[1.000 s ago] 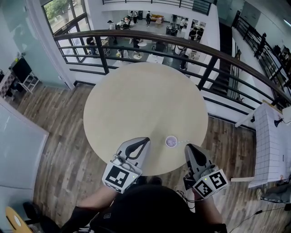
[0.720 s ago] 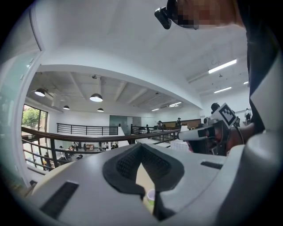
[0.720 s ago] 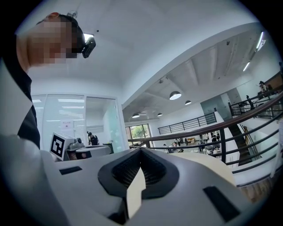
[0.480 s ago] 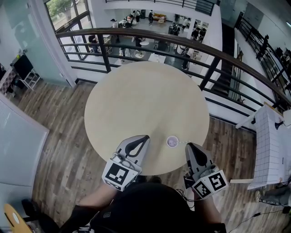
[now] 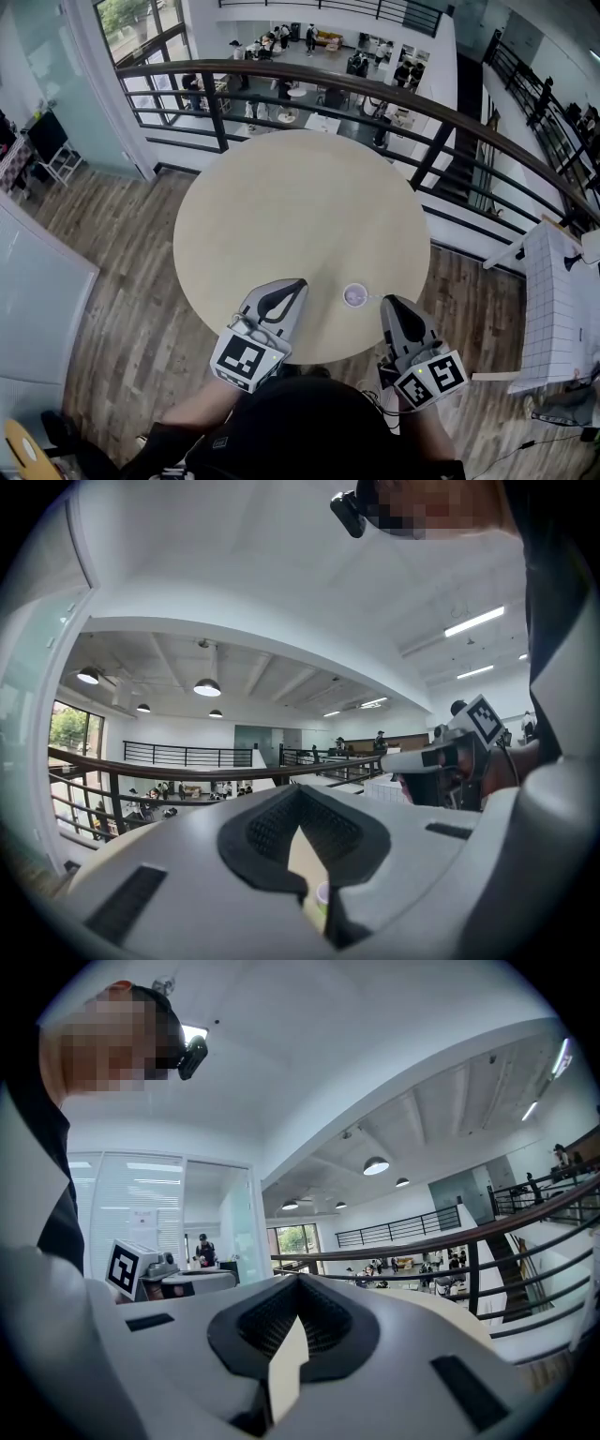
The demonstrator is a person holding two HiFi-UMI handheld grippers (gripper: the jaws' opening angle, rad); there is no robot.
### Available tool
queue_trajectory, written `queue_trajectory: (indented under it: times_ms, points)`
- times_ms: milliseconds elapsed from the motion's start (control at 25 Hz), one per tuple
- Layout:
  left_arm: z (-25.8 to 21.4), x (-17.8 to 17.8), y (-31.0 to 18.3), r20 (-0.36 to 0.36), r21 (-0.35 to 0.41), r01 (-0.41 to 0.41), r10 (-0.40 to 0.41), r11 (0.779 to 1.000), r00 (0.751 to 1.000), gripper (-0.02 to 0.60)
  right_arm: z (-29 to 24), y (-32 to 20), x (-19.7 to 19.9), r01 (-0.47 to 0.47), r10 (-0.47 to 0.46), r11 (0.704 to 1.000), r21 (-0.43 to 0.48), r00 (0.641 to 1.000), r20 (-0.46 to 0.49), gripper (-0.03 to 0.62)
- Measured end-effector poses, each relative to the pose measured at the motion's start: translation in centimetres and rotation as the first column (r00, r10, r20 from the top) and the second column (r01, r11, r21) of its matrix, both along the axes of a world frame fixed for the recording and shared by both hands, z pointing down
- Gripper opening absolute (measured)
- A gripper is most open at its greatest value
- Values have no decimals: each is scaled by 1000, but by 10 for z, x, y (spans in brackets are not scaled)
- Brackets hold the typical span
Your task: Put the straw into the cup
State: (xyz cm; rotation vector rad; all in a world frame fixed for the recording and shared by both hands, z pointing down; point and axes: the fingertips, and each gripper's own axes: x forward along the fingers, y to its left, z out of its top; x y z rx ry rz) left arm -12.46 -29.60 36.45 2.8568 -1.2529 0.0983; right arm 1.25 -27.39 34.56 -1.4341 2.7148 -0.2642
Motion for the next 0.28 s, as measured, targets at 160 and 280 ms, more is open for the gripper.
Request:
queue_trajectory:
  times_ms: [160,280]
  points:
    - [1,2,0,1,1,-7,7,1000,1000,6,3,0,0,-2,2,1000,-8,1000,-2,19]
    - [1,3,-1,0,1,-11,11,1000,1000,6,6,0,0,-2,2,1000,-12,1000,-2,19]
